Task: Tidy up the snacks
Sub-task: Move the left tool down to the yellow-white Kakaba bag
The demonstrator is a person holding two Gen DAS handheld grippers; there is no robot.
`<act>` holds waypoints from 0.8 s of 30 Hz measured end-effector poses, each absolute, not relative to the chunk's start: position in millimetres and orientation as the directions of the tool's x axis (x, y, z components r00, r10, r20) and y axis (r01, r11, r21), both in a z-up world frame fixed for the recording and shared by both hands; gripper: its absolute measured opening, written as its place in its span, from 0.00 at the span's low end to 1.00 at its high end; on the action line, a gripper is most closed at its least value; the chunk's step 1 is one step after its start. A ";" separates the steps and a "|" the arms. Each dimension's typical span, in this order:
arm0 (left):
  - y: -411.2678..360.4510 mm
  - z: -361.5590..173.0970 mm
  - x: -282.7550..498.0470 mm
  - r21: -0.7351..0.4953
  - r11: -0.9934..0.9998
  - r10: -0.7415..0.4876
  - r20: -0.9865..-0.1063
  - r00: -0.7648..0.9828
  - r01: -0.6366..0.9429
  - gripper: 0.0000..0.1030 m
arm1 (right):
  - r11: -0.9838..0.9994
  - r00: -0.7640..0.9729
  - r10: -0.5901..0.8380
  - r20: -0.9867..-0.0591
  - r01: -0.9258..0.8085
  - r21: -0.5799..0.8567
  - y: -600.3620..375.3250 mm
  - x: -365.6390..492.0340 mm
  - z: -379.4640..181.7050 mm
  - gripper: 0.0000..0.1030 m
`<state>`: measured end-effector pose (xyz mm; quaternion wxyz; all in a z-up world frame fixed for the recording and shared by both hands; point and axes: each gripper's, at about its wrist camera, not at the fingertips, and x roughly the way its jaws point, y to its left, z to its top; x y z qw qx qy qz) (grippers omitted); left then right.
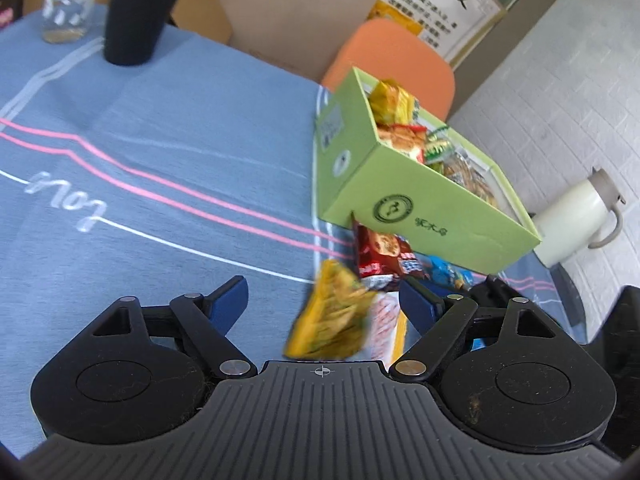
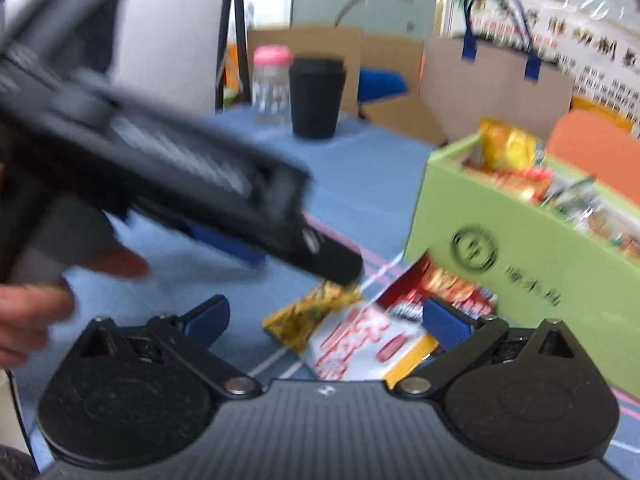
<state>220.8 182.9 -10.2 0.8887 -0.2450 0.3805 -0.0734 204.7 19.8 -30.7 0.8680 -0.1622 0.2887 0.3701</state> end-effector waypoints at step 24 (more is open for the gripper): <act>160.4 -20.9 235.3 -0.443 0.896 -0.324 -0.707 0.628 -0.035 0.65 | 0.741 0.564 0.542 -0.623 -0.671 0.038 26.5 205.1 -40.6 0.99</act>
